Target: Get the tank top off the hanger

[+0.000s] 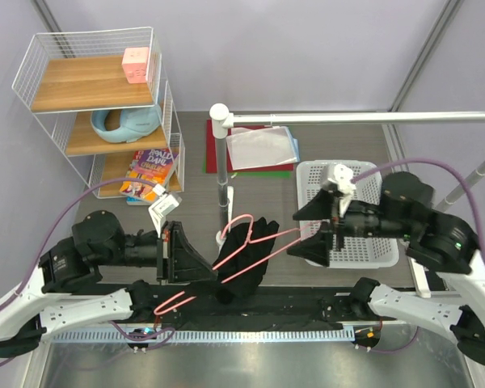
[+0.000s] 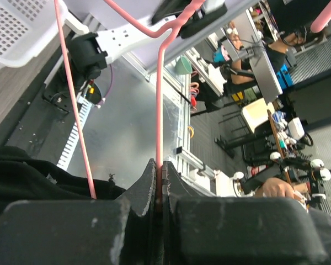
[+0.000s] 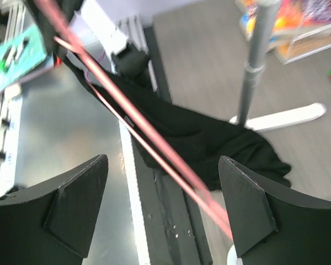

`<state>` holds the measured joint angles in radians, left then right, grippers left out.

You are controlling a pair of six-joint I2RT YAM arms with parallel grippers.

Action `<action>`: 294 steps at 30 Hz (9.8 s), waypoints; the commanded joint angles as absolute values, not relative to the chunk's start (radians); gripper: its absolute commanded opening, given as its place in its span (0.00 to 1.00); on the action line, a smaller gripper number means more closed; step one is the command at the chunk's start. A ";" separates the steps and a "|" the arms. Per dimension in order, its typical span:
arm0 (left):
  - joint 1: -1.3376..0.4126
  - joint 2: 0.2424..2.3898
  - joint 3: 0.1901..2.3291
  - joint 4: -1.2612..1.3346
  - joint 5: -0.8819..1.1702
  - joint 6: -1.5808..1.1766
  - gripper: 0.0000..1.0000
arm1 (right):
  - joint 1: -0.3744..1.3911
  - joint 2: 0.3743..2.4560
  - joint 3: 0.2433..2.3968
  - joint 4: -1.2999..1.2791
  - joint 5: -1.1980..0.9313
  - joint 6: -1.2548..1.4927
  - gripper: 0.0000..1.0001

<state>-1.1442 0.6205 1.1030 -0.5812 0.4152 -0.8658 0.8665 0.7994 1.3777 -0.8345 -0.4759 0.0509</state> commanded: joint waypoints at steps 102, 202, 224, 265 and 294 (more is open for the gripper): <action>-1.144 0.606 0.977 -0.178 -0.106 -0.683 0.00 | 0.865 0.187 1.233 -0.922 -0.229 0.471 0.01; -1.144 0.703 0.793 -0.037 0.025 -0.885 0.00 | 0.577 0.654 1.134 -0.503 -0.453 0.526 0.62; -1.144 0.693 0.779 0.093 0.126 -0.976 0.00 | 0.577 0.287 0.822 -0.511 -0.615 0.396 1.00; -1.144 0.805 0.744 0.107 -0.031 -1.048 0.00 | 1.061 0.887 0.137 0.963 -0.301 0.681 0.98; -1.144 0.471 0.647 -0.191 -0.205 -0.994 0.72 | 0.631 0.604 0.368 0.101 -0.072 0.724 0.01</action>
